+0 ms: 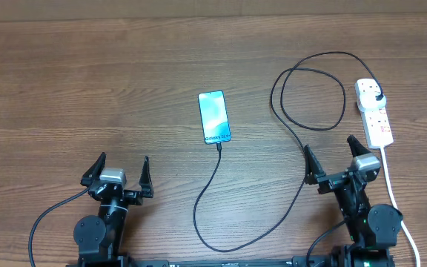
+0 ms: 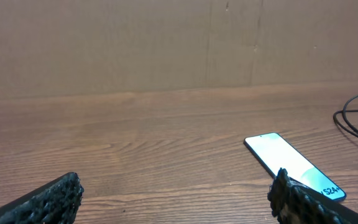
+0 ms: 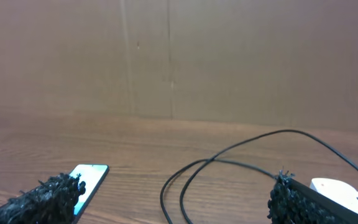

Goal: Plug charger to phone and switch on socket

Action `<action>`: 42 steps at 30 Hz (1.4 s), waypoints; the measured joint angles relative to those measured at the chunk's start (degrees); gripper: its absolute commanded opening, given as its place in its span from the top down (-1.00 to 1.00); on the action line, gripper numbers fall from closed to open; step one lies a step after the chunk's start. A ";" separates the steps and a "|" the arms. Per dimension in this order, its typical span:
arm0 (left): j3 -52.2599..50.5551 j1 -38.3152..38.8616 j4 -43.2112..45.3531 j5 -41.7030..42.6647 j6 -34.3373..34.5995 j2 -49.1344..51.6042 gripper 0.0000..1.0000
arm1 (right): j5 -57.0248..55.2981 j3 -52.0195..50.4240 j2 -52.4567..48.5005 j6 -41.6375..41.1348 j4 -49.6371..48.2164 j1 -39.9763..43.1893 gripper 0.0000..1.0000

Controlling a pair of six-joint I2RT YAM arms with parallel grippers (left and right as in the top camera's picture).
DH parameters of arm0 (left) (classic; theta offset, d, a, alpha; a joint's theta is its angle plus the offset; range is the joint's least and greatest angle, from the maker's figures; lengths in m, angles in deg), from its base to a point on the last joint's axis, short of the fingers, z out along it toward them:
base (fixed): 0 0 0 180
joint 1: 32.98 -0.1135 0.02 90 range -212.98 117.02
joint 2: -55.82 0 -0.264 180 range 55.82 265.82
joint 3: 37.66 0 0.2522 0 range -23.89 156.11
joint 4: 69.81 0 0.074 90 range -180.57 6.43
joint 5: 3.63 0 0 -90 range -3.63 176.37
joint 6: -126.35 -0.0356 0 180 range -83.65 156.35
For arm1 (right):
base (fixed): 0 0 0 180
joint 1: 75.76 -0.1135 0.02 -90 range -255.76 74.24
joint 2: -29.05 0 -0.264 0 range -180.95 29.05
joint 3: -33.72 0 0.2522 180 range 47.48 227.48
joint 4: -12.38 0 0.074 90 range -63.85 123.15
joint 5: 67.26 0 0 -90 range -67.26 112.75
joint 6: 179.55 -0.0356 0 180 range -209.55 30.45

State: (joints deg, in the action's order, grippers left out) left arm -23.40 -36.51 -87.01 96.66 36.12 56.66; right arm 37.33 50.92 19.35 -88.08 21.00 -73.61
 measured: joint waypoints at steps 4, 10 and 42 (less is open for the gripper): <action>0.00 0.00 0.00 0.00 -0.02 0.00 -0.99 | -0.63 -1.90 4.66 -0.22 0.22 -0.13 -1.00; 0.00 0.00 -0.02 0.00 -0.02 0.00 -0.99 | -4.90 -2.38 8.87 -3.04 2.69 -1.97 -1.00; 0.00 0.00 -0.02 0.00 -0.02 0.00 -0.99 | -9.11 -2.38 9.01 -5.97 9.88 -3.39 -1.00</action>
State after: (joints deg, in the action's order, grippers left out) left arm -23.40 -36.51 -87.03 96.66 36.10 56.66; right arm 28.22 48.54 28.36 -94.05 30.88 -77.00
